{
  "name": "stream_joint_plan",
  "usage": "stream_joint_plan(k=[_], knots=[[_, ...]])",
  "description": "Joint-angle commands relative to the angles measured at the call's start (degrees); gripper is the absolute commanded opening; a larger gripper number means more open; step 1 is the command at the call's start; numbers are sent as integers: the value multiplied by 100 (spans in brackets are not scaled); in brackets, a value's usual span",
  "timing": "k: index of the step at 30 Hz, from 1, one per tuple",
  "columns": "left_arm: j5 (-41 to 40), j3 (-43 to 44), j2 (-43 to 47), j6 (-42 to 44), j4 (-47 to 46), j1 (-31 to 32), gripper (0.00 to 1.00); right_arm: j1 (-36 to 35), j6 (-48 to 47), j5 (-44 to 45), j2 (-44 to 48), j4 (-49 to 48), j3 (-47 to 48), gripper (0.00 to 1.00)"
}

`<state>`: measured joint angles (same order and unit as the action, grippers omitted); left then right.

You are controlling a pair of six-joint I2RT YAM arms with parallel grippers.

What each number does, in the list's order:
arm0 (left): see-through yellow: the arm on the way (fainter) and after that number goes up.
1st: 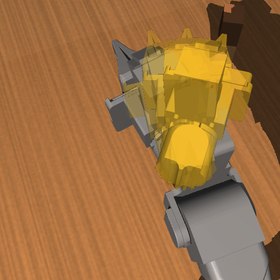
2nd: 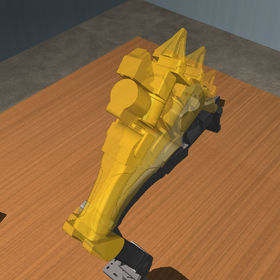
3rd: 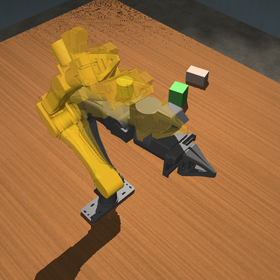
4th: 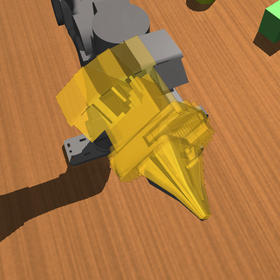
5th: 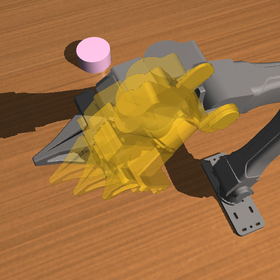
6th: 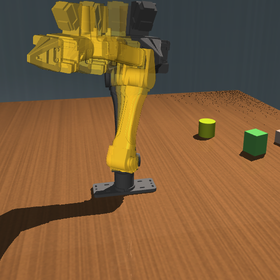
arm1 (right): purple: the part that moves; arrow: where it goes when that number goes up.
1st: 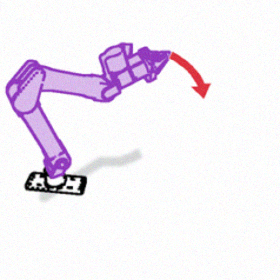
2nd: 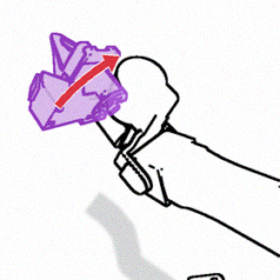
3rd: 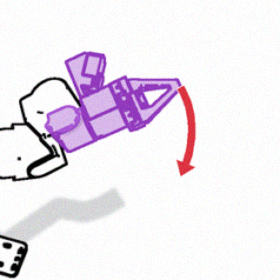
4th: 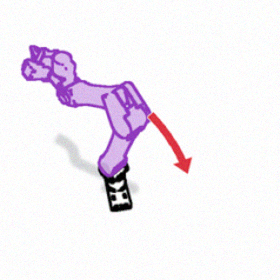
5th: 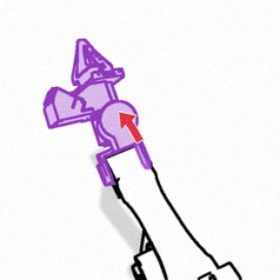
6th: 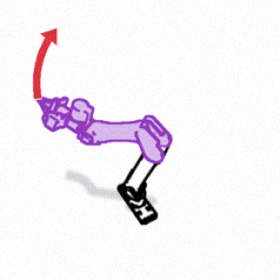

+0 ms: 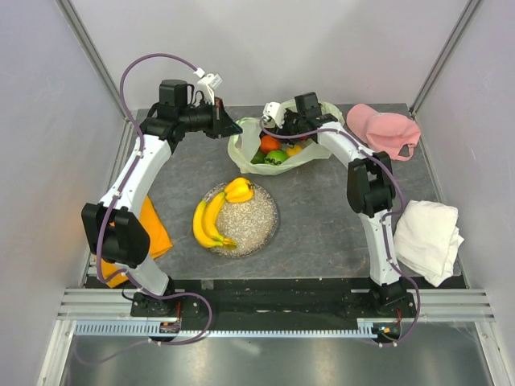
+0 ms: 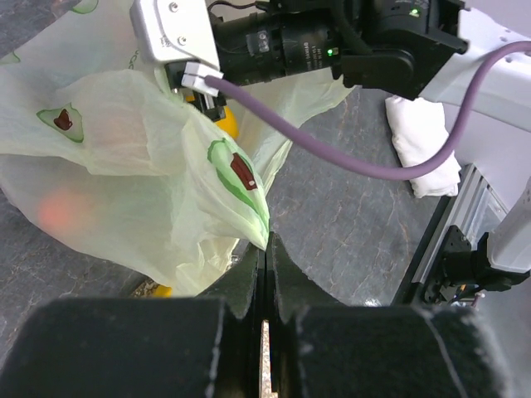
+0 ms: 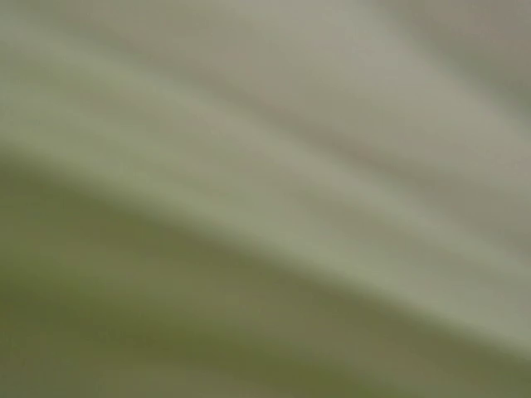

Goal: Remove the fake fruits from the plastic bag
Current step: Adjust the plastic bag at the center of the board.

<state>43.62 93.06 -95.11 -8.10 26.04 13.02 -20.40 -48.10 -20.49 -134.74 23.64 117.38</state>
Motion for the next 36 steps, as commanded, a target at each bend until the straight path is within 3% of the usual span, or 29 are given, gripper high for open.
stream_joint_plan(k=[1,14,25,28,30,31,33,34,36], knots=[[-11,169,89,27,-91,26,1,-7,-341,202,-175,-254,381,71],[68,230,-51,10,-73,25,2,45,-420,282,-404,-509,759,72],[7,266,-104,177,67,26,2,115,-455,765,-1344,-966,1586,76],[-37,222,-104,212,94,26,2,98,-639,757,-1467,-1142,1612,67],[-46,213,-104,230,103,26,2,98,-736,696,-1433,-1072,1612,45],[-64,230,-113,230,103,26,2,107,-736,574,-1389,-889,1604,29],[-90,257,-139,230,103,17,2,98,-571,468,-1014,-791,1281,15],[-81,309,-157,230,111,25,2,107,-482,328,-811,-782,1087,8],[-99,362,-201,186,85,26,2,107,-324,143,-101,-782,387,6]])
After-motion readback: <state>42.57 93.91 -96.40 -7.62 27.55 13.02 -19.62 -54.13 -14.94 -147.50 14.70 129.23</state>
